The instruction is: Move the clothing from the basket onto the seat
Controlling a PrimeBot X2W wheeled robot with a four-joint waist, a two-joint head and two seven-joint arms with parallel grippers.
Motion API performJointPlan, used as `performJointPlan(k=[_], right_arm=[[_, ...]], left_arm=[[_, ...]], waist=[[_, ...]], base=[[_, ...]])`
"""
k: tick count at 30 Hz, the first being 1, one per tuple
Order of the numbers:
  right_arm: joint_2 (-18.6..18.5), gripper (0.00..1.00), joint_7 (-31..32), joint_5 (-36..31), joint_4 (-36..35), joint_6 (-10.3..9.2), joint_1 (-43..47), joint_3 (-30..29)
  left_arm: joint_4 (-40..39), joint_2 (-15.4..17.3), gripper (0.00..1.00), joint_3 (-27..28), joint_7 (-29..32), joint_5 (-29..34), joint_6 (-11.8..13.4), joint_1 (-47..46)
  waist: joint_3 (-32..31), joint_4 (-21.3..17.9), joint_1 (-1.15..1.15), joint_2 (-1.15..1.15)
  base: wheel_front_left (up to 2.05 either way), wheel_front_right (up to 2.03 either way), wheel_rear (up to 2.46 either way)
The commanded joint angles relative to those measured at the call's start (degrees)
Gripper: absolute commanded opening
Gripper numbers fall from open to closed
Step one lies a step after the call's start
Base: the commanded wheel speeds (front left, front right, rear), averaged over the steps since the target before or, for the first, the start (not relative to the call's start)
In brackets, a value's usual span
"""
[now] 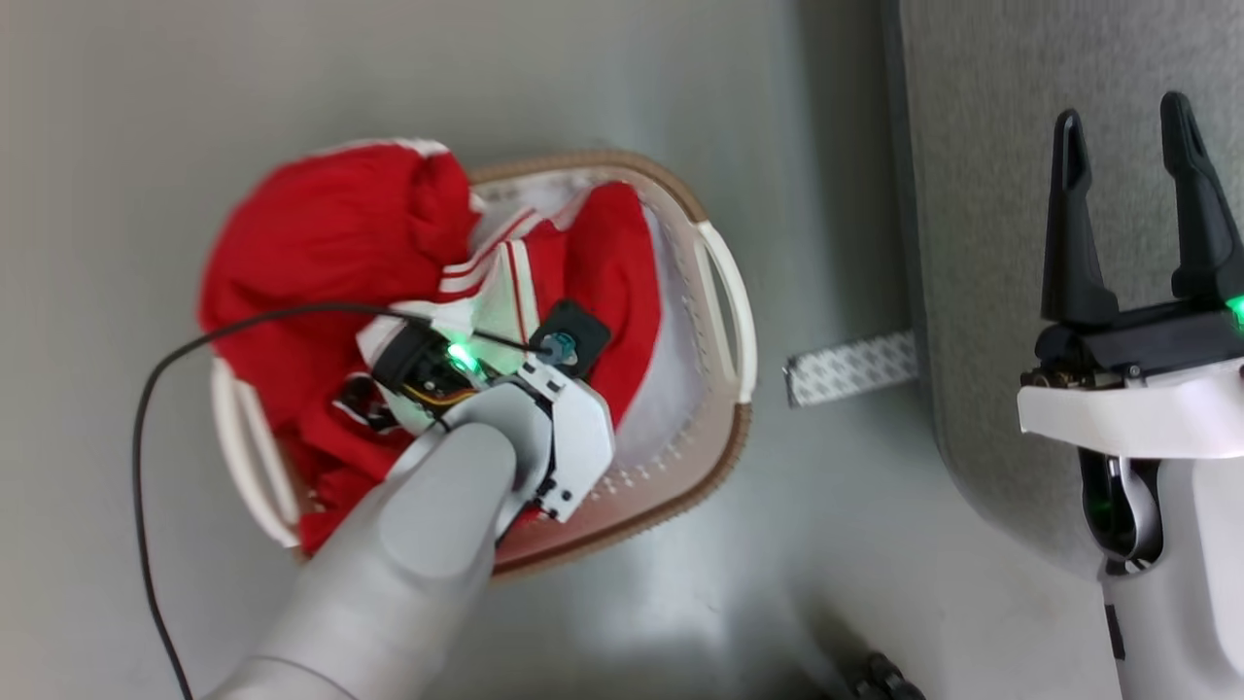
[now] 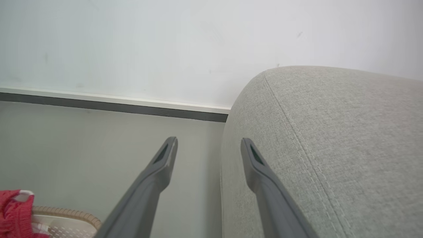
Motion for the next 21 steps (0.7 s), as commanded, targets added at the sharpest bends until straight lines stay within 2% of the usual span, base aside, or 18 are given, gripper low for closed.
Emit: performJointPlan(k=[1,10,21], right_arm=[[-0.1,1.00,0.0,-1.2,0.6,-0.12,1.5,-0.5],[-0.1,1.00,0.0,-6.2,4.3,-0.12,8.3,-3.6],[-0.1,1.00,0.0,-7.9,8.5,-0.12,15.6,-3.9]], left_arm=[[-1.2,0.3,0.00,-0.5,-1.2,-1.7,-0.1,1.5],[-6.6,0.2,0.00,-3.7,-6.8,-8.8,-0.3,7.9],[-11.7,0.2,0.00,-2.5,-10.4,-16.9,2.9,15.8]], waist=[[-4.6,3.2,0.00,0.00],[-19.9,11.1,0.00,0.00],[-36.4,16.3,0.00,0.00]], base=[[0.00,0.00,0.00],[0.00,0.00,0.00],[0.00,0.00,0.00]])
